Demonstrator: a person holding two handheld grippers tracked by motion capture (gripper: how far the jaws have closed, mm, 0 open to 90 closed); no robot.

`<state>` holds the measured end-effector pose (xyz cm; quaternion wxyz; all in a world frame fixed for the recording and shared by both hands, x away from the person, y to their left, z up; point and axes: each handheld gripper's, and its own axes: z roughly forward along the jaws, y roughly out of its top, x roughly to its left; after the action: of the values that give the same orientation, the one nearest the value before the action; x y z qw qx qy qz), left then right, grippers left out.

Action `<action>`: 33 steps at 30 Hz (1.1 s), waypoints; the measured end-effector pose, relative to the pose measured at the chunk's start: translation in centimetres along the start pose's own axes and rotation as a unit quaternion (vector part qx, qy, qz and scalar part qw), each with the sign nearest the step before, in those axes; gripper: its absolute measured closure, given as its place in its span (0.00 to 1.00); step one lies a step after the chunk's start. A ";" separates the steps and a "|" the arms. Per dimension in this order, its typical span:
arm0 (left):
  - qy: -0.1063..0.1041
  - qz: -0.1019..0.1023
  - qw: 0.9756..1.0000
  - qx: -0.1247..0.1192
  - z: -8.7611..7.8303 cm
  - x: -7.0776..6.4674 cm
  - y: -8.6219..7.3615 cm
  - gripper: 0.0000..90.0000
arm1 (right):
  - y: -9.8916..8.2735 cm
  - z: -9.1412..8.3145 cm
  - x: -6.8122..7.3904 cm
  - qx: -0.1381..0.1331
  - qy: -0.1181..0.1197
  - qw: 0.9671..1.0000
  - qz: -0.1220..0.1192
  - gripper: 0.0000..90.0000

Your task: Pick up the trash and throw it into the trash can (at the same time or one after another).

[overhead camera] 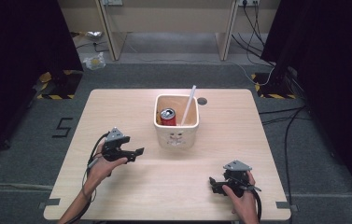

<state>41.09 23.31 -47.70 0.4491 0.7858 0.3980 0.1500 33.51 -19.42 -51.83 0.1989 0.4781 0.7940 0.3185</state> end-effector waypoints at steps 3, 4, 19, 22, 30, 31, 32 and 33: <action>0.000 0.001 1.000 0.002 0.0 -0.1 -0.3 0.18 | 0.0 0.0 0.0 0.000 0.000 1.000 0.000 0.00; 0.000 0.002 1.000 0.002 0.0 -0.1 -0.3 0.18 | 0.0 0.0 0.0 0.000 0.000 1.000 0.001 0.00; -0.005 0.011 1.000 0.015 -0.1 -0.8 -2.2 0.18 | 0.0 0.0 0.1 0.000 0.001 1.000 0.000 0.00; -0.006 0.014 1.000 0.021 0.0 -0.9 -2.6 0.18 | 0.0 0.0 0.1 0.001 0.000 1.000 0.001 0.00; -0.006 0.022 0.999 0.030 0.0 -1.4 -3.5 0.18 | 0.0 0.0 0.1 0.001 0.001 1.000 0.001 0.00; -0.006 0.022 0.999 0.031 0.0 -1.5 -3.6 0.18 | 0.0 0.0 0.1 0.001 0.000 1.000 0.001 0.00; -0.007 0.022 0.999 0.033 0.0 -1.5 -3.7 0.18 | 0.0 0.0 0.1 0.001 0.000 1.000 0.001 0.00; -0.006 0.025 0.999 0.034 -0.1 -1.6 -3.8 0.18 | 0.0 0.0 0.1 0.001 0.000 1.000 0.001 0.00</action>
<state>38.19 23.23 -50.62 0.4201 0.8114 0.3804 0.1430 33.47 -19.35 -51.82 0.1980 0.4792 0.7936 0.3184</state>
